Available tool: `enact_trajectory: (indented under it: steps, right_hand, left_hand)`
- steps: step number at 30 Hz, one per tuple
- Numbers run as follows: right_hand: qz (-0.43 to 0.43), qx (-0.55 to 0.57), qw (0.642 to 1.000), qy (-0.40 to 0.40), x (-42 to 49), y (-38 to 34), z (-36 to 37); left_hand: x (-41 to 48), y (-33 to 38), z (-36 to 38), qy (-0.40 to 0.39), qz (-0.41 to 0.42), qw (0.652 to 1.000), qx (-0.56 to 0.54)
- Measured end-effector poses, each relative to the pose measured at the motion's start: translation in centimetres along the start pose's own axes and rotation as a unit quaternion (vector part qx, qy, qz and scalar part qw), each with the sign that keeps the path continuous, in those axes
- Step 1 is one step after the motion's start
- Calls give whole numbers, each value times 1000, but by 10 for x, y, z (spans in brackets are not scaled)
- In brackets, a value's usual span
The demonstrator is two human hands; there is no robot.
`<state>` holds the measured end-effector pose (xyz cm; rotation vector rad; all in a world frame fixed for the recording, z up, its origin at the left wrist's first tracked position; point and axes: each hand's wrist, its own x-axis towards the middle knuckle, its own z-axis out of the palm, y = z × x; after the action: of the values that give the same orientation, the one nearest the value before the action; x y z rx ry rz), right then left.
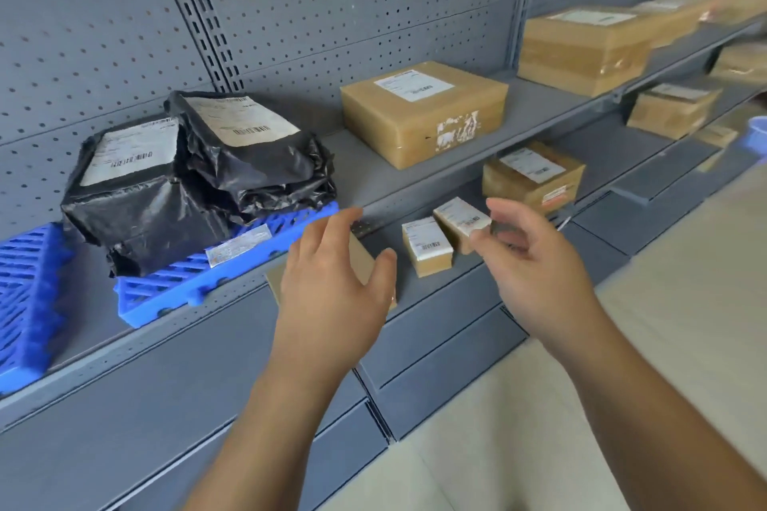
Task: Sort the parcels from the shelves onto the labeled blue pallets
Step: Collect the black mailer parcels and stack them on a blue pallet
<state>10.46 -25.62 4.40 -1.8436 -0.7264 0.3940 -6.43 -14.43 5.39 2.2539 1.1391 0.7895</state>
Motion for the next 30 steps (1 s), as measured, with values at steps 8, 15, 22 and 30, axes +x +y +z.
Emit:
enact_trajectory:
  steps: [8,15,22,30]
  right_hand:
    - [-5,-95,992,77,26,45,-110]
    - [32,-200,968,152,49,101,-233]
    - [100,-282,936,186,68,149,-329]
    - [170,-343,896,226,129,189,-392]
  left_hand:
    - [32,90,99,-106,64,992,5]
    - [46,204,206,-192,162,968,-6]
    - [57,297,306,-233,229,945,-5]
    - [98,359,406,-277,305,911,21]
